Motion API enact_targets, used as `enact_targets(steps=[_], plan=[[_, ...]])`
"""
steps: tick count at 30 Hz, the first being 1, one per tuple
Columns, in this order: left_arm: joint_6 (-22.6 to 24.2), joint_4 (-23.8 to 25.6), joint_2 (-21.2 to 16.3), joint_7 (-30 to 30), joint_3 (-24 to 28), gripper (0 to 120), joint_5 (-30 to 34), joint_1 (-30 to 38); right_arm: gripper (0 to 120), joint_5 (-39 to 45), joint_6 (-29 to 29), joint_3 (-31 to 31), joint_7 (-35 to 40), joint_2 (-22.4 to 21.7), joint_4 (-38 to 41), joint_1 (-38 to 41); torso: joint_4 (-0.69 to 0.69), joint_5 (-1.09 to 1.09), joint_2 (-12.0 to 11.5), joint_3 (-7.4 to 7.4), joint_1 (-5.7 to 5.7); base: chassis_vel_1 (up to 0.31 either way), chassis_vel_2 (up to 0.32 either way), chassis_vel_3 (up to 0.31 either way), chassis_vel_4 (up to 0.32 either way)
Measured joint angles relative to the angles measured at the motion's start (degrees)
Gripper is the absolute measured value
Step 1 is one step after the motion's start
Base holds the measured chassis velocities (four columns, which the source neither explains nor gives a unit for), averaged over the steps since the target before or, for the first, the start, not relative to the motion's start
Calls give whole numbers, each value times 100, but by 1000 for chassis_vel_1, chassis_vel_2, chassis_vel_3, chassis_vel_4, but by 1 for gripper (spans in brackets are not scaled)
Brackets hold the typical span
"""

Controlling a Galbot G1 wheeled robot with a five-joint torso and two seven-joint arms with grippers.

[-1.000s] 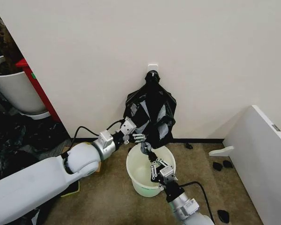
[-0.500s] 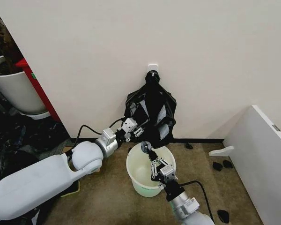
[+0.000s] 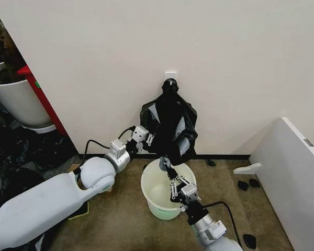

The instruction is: Place the garbage bag over the trash bin.

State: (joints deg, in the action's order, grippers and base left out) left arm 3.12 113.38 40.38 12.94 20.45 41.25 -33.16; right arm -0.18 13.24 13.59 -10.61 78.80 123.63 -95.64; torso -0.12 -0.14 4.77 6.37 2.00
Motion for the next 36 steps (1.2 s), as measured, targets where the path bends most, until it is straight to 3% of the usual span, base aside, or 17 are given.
enact_targets(steps=[4, 9, 17, 25, 28, 34, 36], plan=[[-110, 35, 22, 25, -232, 0, -1, -206, 26, 496, -281, 128, -6, -283, 626, -637, -1, -1, 1, 0, -1, 0, 0, 0, 0], [-124, 72, 12, 26, -362, 0, 1, -273, 41, 598, -393, 250, -66, -645, 1041, -941, -1, -1, 1, -1, -1, 0, 0, 0, 0], [-133, 115, -43, 26, -283, 0, 3, -322, 70, 608, -1018, 371, 312, -777, 753, -15, 0, 1, 1, 0, -1, 0, 0, 0, 0], [-122, 163, -103, 43, -141, 0, 7, -292, 98, 824, -1442, 53, 241, -1139, 12, 1081, 0, 0, 1, 1, 0, 0, 0, 0, 0], [-119, 189, -137, 44, -147, 0, 4, -319, 98, 803, -1485, -66, 233, -1202, -155, 1317, -1, -1, 1, 1, 0, 0, 0, 0, 0], [-102, 264, -231, 46, -250, 0, -4, -425, 80, 787, -1589, -391, 319, -1233, -534, 1950, 0, -1, 1, 1, 0, 0, 0, 0, 0], [-95, 294, -263, 47, -243, 0, -13, -434, 68, 710, -1542, -507, 502, -1195, -774, 2195, 0, -1, 1, 1, 0, 0, 0, 0, 0]])
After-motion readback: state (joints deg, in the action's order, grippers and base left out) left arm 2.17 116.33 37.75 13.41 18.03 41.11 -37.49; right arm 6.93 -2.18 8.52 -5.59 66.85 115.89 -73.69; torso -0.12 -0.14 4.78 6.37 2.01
